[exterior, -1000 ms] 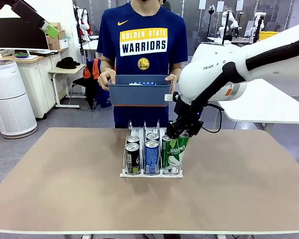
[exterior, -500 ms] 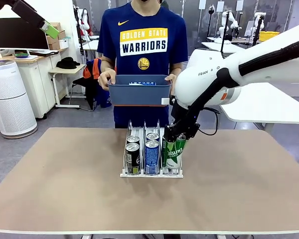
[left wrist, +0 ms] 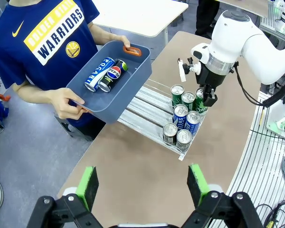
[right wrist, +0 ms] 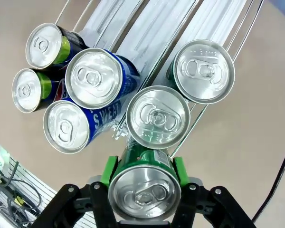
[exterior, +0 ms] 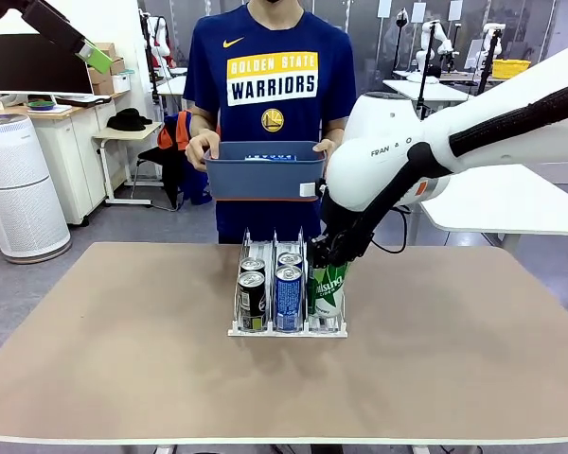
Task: Fill the beverage cans into the dispenser.
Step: Place the picked Sprite in the line of the Automatic Can Dispenser with the same cans.
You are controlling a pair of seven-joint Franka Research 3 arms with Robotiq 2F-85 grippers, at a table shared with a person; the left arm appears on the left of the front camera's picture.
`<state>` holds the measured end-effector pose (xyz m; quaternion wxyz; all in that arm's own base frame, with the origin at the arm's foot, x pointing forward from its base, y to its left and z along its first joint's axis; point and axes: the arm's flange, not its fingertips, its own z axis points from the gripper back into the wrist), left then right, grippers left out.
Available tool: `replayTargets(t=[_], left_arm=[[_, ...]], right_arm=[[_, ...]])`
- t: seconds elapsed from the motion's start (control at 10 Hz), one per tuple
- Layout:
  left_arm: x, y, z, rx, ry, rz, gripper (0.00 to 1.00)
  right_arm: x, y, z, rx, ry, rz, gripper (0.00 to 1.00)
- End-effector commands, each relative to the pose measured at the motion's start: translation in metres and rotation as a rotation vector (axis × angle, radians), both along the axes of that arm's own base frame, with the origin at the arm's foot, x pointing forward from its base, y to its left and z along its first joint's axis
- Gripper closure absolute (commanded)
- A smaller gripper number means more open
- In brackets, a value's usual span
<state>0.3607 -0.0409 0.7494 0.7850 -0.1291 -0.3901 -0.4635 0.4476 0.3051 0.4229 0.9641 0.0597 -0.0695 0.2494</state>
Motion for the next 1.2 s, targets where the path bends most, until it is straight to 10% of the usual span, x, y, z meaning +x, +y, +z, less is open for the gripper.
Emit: replayTargets(t=[0.0, 1.1], left_arm=[[0.000, 0.001, -0.001, -0.001, 0.002, 0.000, 0.00], [0.000, 0.001, -0.001, -0.001, 0.002, 0.000, 0.00]], right_arm=[[0.016, 0.011, -0.011, 0.019, -0.116, -0.035, 0.42], [-0.004, 0.005, -0.028, -0.032, -0.102, 0.056, 0.42]])
